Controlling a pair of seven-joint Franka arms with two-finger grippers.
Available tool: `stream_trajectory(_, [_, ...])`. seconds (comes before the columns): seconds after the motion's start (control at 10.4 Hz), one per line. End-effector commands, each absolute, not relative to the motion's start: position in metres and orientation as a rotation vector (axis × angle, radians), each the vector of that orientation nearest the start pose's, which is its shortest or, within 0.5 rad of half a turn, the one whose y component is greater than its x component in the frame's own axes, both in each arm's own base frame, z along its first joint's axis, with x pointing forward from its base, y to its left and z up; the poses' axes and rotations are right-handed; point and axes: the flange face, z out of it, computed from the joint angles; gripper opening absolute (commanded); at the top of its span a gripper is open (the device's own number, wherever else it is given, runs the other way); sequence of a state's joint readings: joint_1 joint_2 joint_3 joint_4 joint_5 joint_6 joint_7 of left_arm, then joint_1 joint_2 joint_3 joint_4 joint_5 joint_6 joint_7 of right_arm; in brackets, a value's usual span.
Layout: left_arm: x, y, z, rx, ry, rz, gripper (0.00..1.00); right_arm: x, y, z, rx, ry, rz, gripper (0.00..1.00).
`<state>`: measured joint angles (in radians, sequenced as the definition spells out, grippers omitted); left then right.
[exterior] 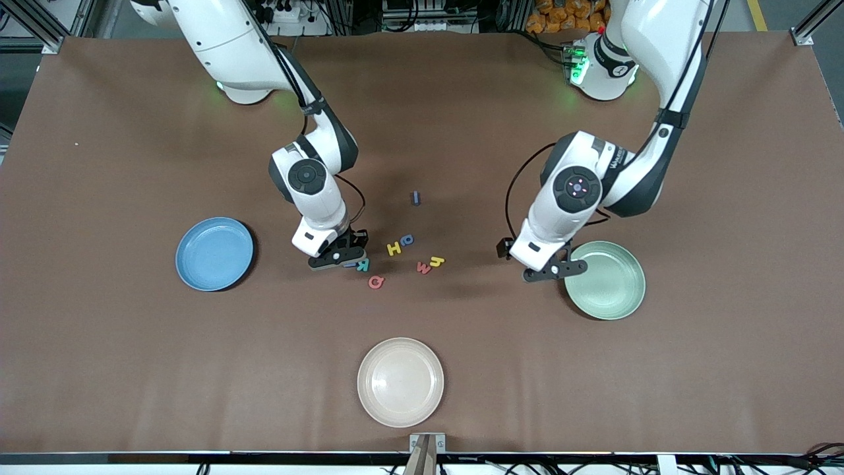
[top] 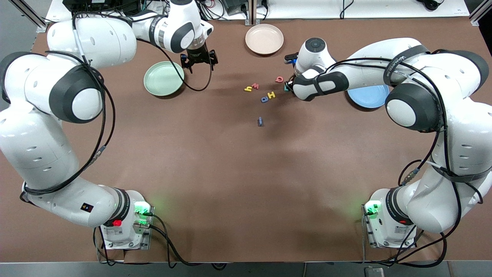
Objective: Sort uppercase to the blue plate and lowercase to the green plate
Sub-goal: 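Drop the M on the blue plate while the left gripper grasps blue m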
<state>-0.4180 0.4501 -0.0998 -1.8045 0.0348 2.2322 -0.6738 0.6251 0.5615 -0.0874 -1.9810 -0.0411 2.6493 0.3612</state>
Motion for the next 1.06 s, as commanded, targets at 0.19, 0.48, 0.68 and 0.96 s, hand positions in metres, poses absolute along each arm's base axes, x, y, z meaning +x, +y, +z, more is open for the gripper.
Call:
stream_trajectory(0.19, [0.540, -0.340, 0.281, -3.089, -0.272, 0.058, 1.00, 0.562, 0.271, 0.232, -3.179, -0.502, -0.140, 0.27])
stream_trajectory(0.48, [0.511, -0.380, 0.266, -3.058, -0.277, 0.059, 1.00, 0.585, 0.188, 0.273, -3.178, -0.625, -0.038, 0.27])
stream_trajectory(0.68, [0.488, -0.420, 0.256, -3.056, -0.273, 0.065, 1.00, 0.591, 0.124, 0.280, -3.161, -0.698, 0.005, 0.27])
stream_trajectory(0.96, [0.454, -0.490, 0.232, -3.043, -0.423, 0.061, 1.00, 0.586, 0.043, 0.264, -3.129, -0.782, 0.043, 0.27])
